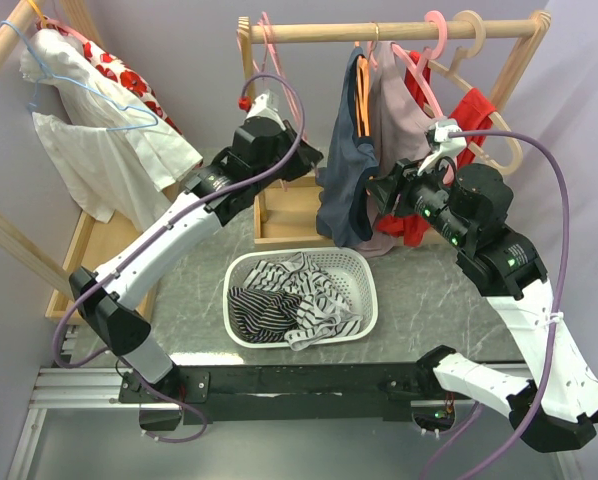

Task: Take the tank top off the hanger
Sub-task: Place the hanger at the clothesline.

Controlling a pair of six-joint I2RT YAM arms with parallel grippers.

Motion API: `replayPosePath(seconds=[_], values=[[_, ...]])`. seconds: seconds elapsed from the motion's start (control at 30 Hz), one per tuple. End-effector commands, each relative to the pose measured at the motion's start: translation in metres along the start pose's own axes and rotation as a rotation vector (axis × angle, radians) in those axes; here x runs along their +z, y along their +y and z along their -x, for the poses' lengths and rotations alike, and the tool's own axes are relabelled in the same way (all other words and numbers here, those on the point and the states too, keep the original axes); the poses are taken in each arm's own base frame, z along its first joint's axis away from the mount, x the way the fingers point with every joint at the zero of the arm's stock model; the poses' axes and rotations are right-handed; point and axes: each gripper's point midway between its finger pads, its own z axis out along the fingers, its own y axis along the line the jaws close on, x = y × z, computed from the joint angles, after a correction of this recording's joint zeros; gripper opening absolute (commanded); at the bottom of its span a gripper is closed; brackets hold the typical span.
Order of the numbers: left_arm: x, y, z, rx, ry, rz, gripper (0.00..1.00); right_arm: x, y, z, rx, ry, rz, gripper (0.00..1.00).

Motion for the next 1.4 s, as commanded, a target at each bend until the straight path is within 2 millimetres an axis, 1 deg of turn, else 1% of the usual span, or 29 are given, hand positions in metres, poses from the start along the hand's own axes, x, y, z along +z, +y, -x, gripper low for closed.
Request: replayPosePath(seconds=[0.0, 0.13, 0.2, 0.3, 0.33, 0.4, 0.47, 0.5, 0.53, 0.57, 0.6, 0.63, 0.67, 0.73, 0.77, 0.83, 0.87, 0.9, 0.93, 1.0, 1.03, 1.1, 1.13, 1.2, 1.23, 1.27, 1.3, 1.33, 1.37], values=[[-0.001, -0.026, 0.003, 0.019, 0.009, -0.082, 0.01, 0.000, 0.002, 0.016, 0.005, -0.054, 0.006, 0.55], [0.001, -0.016, -0.010, 0.002, 0.042, -0.070, 0.01, 0.001, 0.002, 0.016, 0.001, -0.053, 0.008, 0.55], [-0.001, -0.009, -0.017, -0.002, 0.055, -0.067, 0.01, 0.001, 0.000, 0.016, 0.000, -0.053, 0.001, 0.55], [-0.007, -0.002, -0.021, -0.009, 0.056, -0.060, 0.01, 0.001, 0.000, 0.016, 0.001, -0.052, -0.001, 0.55], [-0.010, -0.003, -0.021, -0.009, 0.053, -0.073, 0.02, 0.001, 0.000, 0.016, 0.001, -0.054, -0.002, 0.55], [-0.016, -0.002, -0.023, -0.006, 0.056, -0.087, 0.13, -0.001, -0.002, 0.019, 0.005, -0.066, -0.014, 0.56], [-0.021, -0.004, -0.023, 0.004, 0.050, -0.108, 0.18, -0.004, -0.008, 0.025, 0.015, -0.093, -0.048, 0.56], [-0.026, -0.003, -0.023, 0.008, 0.048, -0.115, 0.23, -0.006, -0.009, 0.027, 0.016, -0.103, -0.056, 0.56], [-0.028, -0.003, -0.023, 0.022, 0.046, -0.126, 0.35, -0.009, -0.008, 0.032, 0.009, -0.119, -0.051, 0.56], [-0.034, -0.006, -0.020, 0.030, 0.031, -0.153, 0.37, -0.008, -0.007, 0.034, 0.004, -0.120, -0.049, 0.56], [-0.037, -0.008, -0.019, 0.039, 0.025, -0.166, 0.39, -0.011, -0.007, 0.040, -0.006, -0.135, -0.048, 0.56], [-0.040, -0.008, -0.018, 0.051, 0.019, -0.179, 0.46, -0.011, -0.006, 0.041, -0.013, -0.133, -0.046, 0.57], [-0.046, -0.010, -0.016, 0.056, 0.005, -0.196, 0.51, -0.006, -0.004, 0.040, -0.020, -0.121, -0.036, 0.57], [-0.050, -0.010, -0.014, 0.081, -0.007, -0.204, 0.60, -0.006, -0.004, 0.048, -0.032, -0.130, -0.038, 0.58], [-0.055, -0.010, -0.012, 0.090, -0.015, -0.207, 0.61, -0.001, -0.005, 0.047, -0.034, -0.123, -0.048, 0.58], [-0.060, -0.011, -0.010, 0.108, -0.025, -0.215, 0.66, 0.002, -0.007, 0.054, -0.047, -0.136, -0.061, 0.59], [-0.063, -0.010, -0.010, 0.110, -0.028, -0.216, 0.67, 0.008, -0.008, 0.053, -0.053, -0.128, -0.067, 0.61], [-0.067, -0.013, -0.009, 0.117, -0.036, -0.232, 0.68, 0.009, -0.009, 0.058, -0.063, -0.134, -0.071, 0.63], [-0.069, -0.014, -0.010, 0.120, -0.035, -0.244, 0.69, 0.019, -0.011, 0.054, -0.069, -0.113, -0.080, 0.63], [-0.076, -0.016, -0.012, 0.131, -0.032, -0.270, 0.69, 0.025, -0.010, 0.057, -0.076, -0.108, -0.078, 0.64], [-0.079, -0.018, -0.014, 0.138, -0.029, -0.282, 0.69, 0.035, -0.010, 0.053, -0.079, -0.085, -0.076, 0.64], [-0.087, -0.018, -0.016, 0.163, -0.037, -0.295, 0.69, 0.042, -0.011, 0.053, -0.078, -0.081, -0.080, 0.65], [-0.091, -0.019, -0.018, 0.170, -0.037, -0.300, 0.69, 0.050, -0.013, 0.050, -0.079, -0.070, -0.091, 0.65], [-0.100, -0.018, -0.020, 0.179, -0.059, -0.309, 0.70, 0.056, -0.019, 0.048, -0.093, -0.067, -0.117, 0.66], [-0.103, -0.020, -0.019, 0.175, -0.078, -0.328, 0.70, 0.063, -0.021, 0.046, -0.097, -0.062, -0.128, 0.69], [-0.106, -0.015, -0.023, 0.175, -0.077, -0.331, 0.70, 0.066, -0.023, 0.046, -0.109, -0.061, -0.139, 0.70], [-0.109, -0.016, -0.025, 0.183, -0.077, -0.338, 0.70, 0.069, -0.024, 0.047, -0.116, -0.060, -0.144, 0.70], [-0.110, -0.012, -0.026, 0.188, -0.084, -0.321, 0.70, 0.075, -0.028, 0.043, -0.120, -0.043, -0.159, 0.70], [-0.115, -0.012, -0.026, 0.194, -0.090, -0.325, 0.70, 0.076, -0.029, 0.046, -0.128, -0.046, -0.168, 0.70]])
